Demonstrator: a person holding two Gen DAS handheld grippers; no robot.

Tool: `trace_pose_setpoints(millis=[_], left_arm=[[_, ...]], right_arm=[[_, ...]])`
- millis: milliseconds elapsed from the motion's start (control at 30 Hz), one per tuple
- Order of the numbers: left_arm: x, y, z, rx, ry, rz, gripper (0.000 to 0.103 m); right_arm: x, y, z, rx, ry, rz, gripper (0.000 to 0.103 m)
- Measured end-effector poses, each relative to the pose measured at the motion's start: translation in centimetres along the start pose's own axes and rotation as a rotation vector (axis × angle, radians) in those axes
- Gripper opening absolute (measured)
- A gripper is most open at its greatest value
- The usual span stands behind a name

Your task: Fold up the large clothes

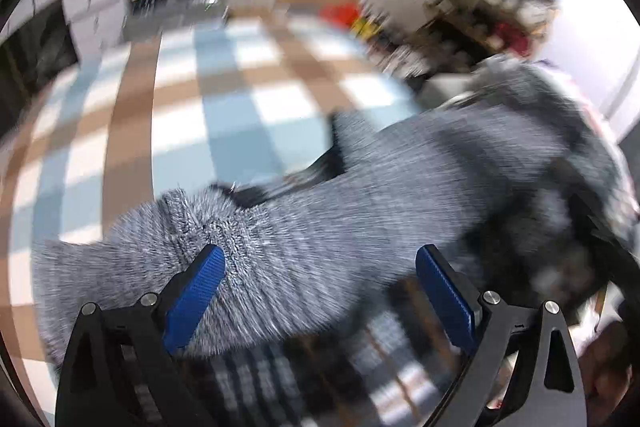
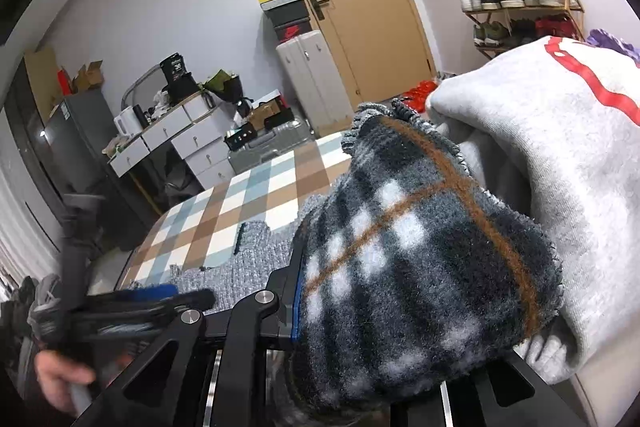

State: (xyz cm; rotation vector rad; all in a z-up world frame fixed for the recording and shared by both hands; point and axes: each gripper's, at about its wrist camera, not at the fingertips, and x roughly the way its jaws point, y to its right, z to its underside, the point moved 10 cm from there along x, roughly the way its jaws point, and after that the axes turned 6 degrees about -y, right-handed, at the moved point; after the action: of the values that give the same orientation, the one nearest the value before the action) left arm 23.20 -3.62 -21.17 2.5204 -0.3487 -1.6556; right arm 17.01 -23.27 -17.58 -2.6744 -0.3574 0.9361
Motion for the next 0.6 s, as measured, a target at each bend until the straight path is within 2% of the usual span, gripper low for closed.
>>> trace_pose_setpoints(millis=[33,100,167,233,367,400,500,567,600], left_arm=[[0.9,-0.5,0.6,-0.022,-0.03,-0.001,0.093],[1.7,-0.5,1.0,-0.016,-0.011,-0.009,0.094],[1.7,-0.2,1.1,-0.006,-0.027,-0.041,0.095],[1.2,-0.2,1.1,-0.028,-0.038,-0.033,0.095],[-1.5,-0.4,1.0,-0.069,0.0,-0.008,0.095],[-2.2,-0.6,0.9,-0.049,0.011,-0.027,0.095],[-4.3,-2.9,1.6,0.019,0.065,-0.167,0.095],[-5.4,-6.0,2.0,-0.016,0.091,-0.26,0.095],[-5.3,-7.8,1.9,-0.05,0.098,-0.274,0.095]], right_arm=[[0.1,-0.1,0.0,-0.007,-0.001,0.003,0.018],[-0.1,-0.2,0.1,-0.022,0.001,0.002,0.018],[0.0,-0.5,0.0,-0.03,-0.004,-0.001,0.018],[0.1,-0.6,0.0,-0.038,-0.004,0.001,0.018],[-0.1,-0.4,-0.1,-0.021,-0.012,-0.014,0.018],[-0.1,-0.3,-0.1,-0.015,-0.014,-0.019,0.018],[-0.2,-0.2,-0.2,-0.006,-0.015,-0.027,0.018],[-0.2,-0.2,-0.2,-0.005,-0.016,-0.027,0.018],[-0.2,-0.1,-0.3,-0.002,-0.017,-0.028,0.018]])
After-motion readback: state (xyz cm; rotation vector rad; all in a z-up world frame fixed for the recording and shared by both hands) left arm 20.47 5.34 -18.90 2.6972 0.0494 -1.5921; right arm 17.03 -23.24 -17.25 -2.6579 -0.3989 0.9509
